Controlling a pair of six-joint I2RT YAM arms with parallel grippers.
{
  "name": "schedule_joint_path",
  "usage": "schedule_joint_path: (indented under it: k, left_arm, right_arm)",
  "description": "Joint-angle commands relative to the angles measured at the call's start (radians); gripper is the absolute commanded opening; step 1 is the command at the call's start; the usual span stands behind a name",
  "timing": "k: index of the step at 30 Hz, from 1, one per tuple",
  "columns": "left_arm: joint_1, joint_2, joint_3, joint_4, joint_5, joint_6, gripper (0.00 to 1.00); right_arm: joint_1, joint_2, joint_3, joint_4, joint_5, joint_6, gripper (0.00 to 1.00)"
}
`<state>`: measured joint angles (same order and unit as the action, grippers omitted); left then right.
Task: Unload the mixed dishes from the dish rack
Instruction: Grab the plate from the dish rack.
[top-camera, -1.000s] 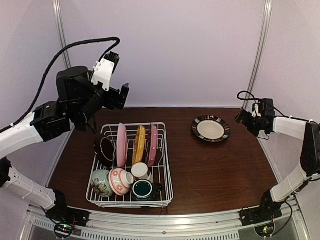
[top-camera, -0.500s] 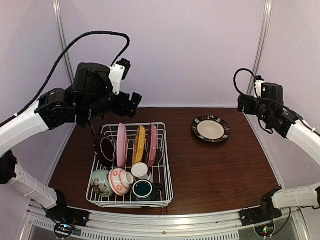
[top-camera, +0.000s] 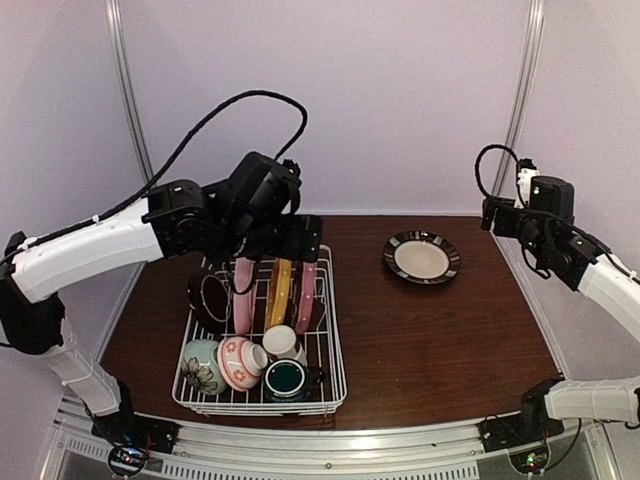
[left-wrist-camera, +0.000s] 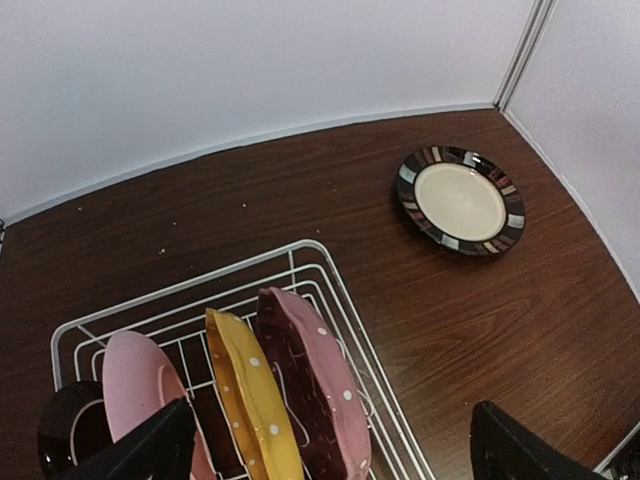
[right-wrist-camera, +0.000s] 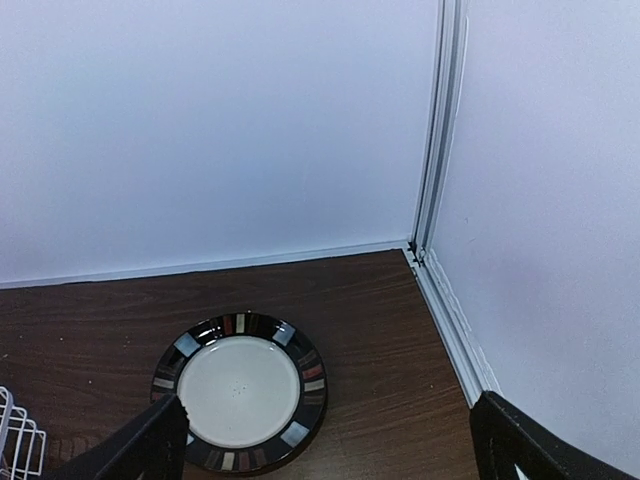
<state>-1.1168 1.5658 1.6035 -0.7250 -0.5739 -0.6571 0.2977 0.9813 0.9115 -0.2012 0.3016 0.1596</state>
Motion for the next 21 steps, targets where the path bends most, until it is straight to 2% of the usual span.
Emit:
schedule_joint_path:
  k: [1,8,13,21]
  left_arm:
    - [-0.016,0.076,0.076,-0.08,0.002,-0.143,0.97]
    - [-0.016,0.122,0.052,-0.079,0.043,-0.219,0.97]
    - [-0.018,0.136,-0.008,0.002,0.092,-0.219,0.92]
    - [-0.017,0.194,-0.011,-0.025,0.066,-0.254,0.86]
  right_arm:
    - [0.004,0.065,0.062,-0.098,0.059,0.019,1.0]
    - [0.005,0.056,0.037,-0.077,0.029,0.028,1.0]
    - [0.005,0.066,0.036,-0.085,-0.033,0.005,1.0]
    - [0.005,0.119,0.073,-0.143,-0.06,-0.002,1.0]
